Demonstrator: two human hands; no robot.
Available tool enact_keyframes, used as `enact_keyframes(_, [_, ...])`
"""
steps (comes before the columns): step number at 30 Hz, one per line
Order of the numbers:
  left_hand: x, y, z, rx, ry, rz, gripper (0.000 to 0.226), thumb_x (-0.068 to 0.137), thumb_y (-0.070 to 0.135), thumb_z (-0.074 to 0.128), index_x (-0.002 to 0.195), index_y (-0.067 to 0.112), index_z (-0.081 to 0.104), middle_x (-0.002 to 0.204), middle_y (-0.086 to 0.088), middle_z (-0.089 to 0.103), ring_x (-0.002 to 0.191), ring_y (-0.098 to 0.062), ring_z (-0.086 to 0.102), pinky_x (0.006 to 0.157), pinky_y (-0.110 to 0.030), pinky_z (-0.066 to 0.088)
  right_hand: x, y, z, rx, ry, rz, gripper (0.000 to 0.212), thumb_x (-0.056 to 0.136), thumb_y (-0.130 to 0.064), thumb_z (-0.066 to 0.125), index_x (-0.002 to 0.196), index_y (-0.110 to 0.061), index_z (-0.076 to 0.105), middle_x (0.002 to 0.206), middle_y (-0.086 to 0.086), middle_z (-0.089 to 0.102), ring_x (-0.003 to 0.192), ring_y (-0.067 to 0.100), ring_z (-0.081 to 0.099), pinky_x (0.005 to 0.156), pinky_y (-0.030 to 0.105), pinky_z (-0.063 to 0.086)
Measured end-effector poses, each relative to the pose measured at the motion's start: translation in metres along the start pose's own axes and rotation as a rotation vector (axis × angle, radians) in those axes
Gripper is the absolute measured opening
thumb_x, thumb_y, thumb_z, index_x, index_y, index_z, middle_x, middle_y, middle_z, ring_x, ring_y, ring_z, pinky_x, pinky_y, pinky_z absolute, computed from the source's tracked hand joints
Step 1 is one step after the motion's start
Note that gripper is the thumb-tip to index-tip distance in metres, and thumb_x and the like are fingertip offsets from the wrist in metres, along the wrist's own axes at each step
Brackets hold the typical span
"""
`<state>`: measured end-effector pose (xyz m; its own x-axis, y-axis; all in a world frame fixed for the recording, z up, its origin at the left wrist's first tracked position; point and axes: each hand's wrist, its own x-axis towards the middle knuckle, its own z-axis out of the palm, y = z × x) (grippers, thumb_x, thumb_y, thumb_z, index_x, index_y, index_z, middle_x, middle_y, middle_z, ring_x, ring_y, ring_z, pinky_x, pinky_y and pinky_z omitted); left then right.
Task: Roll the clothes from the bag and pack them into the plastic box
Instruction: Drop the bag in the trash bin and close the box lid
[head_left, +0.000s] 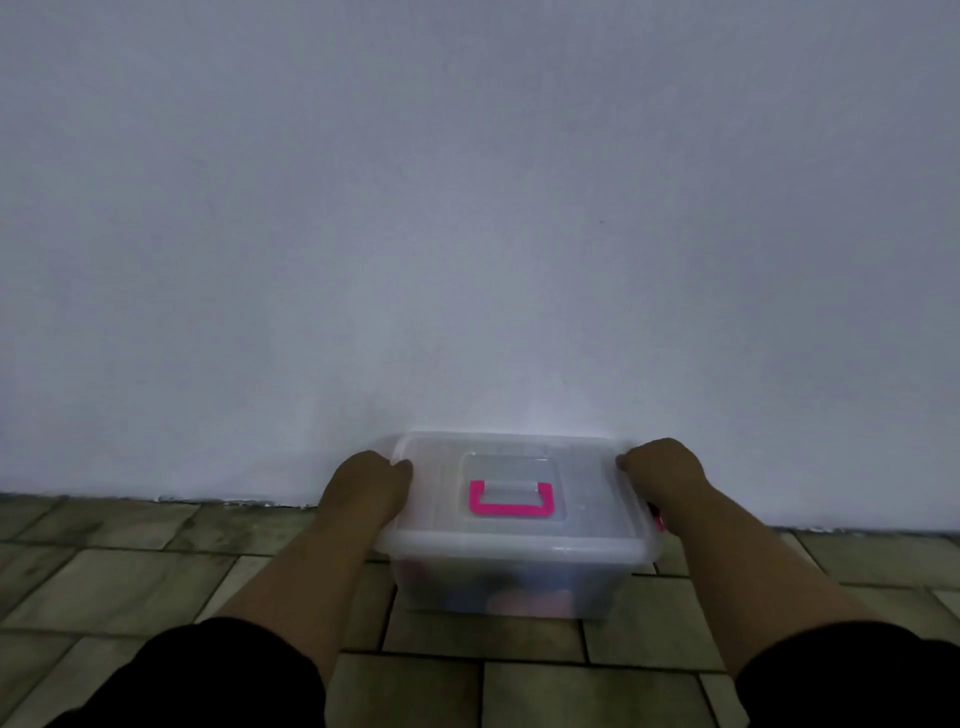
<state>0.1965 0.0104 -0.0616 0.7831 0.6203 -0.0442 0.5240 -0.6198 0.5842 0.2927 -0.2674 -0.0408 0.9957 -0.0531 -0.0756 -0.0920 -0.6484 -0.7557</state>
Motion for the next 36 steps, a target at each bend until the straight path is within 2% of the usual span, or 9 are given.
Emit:
enact_keyframes(4, [0.006, 0.0, 0.001, 0.037, -0.017, -0.035, 0.047, 0.093, 0.041, 0.046, 0.117, 0.003, 0.059, 0.118, -0.013, 0.061, 0.081, -0.02, 0.05, 0.06, -0.026, 0.033, 0.005, 0.006, 0.001, -0.006, 0.01, 0.022, 0.025, 0.087, -0.013, 0.058, 0.066, -0.001, 0.053, 0.067, 0.015, 0.058, 0.06, 0.028, 0.055, 0.055, 0.029, 0.044])
enact_keyframes(6, [0.009, 0.007, -0.002, 0.039, -0.054, -0.083, 0.046, 0.091, 0.036, 0.05, 0.122, 0.003, 0.055, 0.117, -0.013, 0.059, 0.08, -0.021, 0.05, 0.06, -0.026, 0.035, 0.006, 0.004, 0.001, -0.022, 0.017, 0.028, 0.022, 0.086, -0.012, 0.057, 0.067, -0.001, 0.054, 0.064, 0.012, 0.056, 0.059, 0.027, 0.054, 0.052, 0.028, 0.041])
enact_keyframes(9, [0.011, 0.014, -0.005, 0.024, -0.099, -0.121, 0.05, 0.089, 0.036, 0.046, 0.128, 0.005, 0.05, 0.121, -0.013, 0.056, 0.083, -0.021, 0.049, 0.071, -0.028, 0.04, 0.003, -0.005, 0.0, -0.12, -0.007, 0.025, 0.018, 0.089, -0.008, 0.05, 0.072, -0.002, 0.055, 0.083, 0.016, 0.06, 0.084, 0.032, 0.061, 0.074, 0.035, 0.05])
enact_keyframes(11, [0.008, 0.016, -0.003, 0.061, -0.057, -0.153, 0.059, 0.087, 0.047, 0.04, 0.134, 0.012, 0.044, 0.127, -0.013, 0.051, 0.101, -0.027, 0.052, 0.089, -0.035, 0.042, -0.001, -0.011, 0.004, -0.224, 0.03, -0.003, 0.016, 0.088, -0.012, 0.048, 0.095, -0.002, 0.058, 0.107, 0.017, 0.06, 0.103, 0.032, 0.059, 0.088, 0.038, 0.047])
enact_keyframes(14, [-0.004, 0.023, 0.0, 0.222, 0.078, -0.086, 0.066, 0.087, 0.061, 0.027, 0.142, 0.024, 0.03, 0.145, -0.008, 0.034, 0.126, -0.031, 0.04, 0.101, -0.048, 0.029, -0.013, -0.015, 0.018, -0.376, 0.224, -0.087, 0.034, 0.085, -0.023, 0.048, 0.117, -0.013, 0.05, 0.119, 0.011, 0.053, 0.108, 0.03, 0.053, 0.088, 0.04, 0.044])
enact_keyframes(18, [-0.018, 0.027, 0.012, 0.334, 0.029, 0.183, 0.075, 0.088, 0.065, 0.022, 0.15, 0.024, 0.009, 0.159, 0.003, 0.009, 0.14, -0.026, 0.025, 0.11, -0.054, 0.017, -0.023, -0.013, 0.039, -0.507, 0.162, -0.286, 0.034, 0.09, -0.031, 0.039, 0.117, -0.015, 0.053, 0.12, 0.007, 0.049, 0.111, 0.027, 0.047, 0.088, 0.04, 0.041])
enact_keyframes(20, [-0.019, 0.024, 0.017, 0.345, -0.007, 0.184, 0.079, 0.088, 0.065, 0.024, 0.151, 0.021, 0.005, 0.16, 0.005, 0.004, 0.141, -0.026, 0.023, 0.111, -0.054, 0.019, -0.025, -0.011, 0.042, -0.528, 0.139, -0.301, 0.037, 0.091, -0.035, 0.037, 0.117, -0.014, 0.053, 0.121, 0.005, 0.048, 0.112, 0.027, 0.044, 0.089, 0.042, 0.041])
enact_keyframes(30, [-0.015, 0.027, 0.016, 0.42, -0.015, 0.154, 0.082, 0.085, 0.067, 0.024, 0.15, 0.019, 0.011, 0.159, 0.005, 0.012, 0.137, -0.026, 0.032, 0.113, -0.057, 0.009, -0.03, -0.01, 0.04, -0.593, 0.136, -0.299, 0.041, 0.092, -0.042, 0.033, 0.118, -0.017, 0.053, 0.124, 0.002, 0.046, 0.114, 0.025, 0.043, 0.088, 0.042, 0.038])
enact_keyframes(36, [-0.02, 0.027, 0.016, 0.34, 0.01, 0.049, 0.087, 0.077, 0.076, 0.027, 0.149, 0.029, 0.01, 0.158, 0.006, 0.011, 0.141, -0.031, 0.016, 0.106, -0.063, 0.017, -0.034, -0.009, 0.037, -0.551, 0.176, -0.252, 0.034, 0.091, -0.026, 0.031, 0.119, -0.021, 0.051, 0.127, 0.004, 0.047, 0.115, 0.028, 0.044, 0.089, 0.043, 0.033])
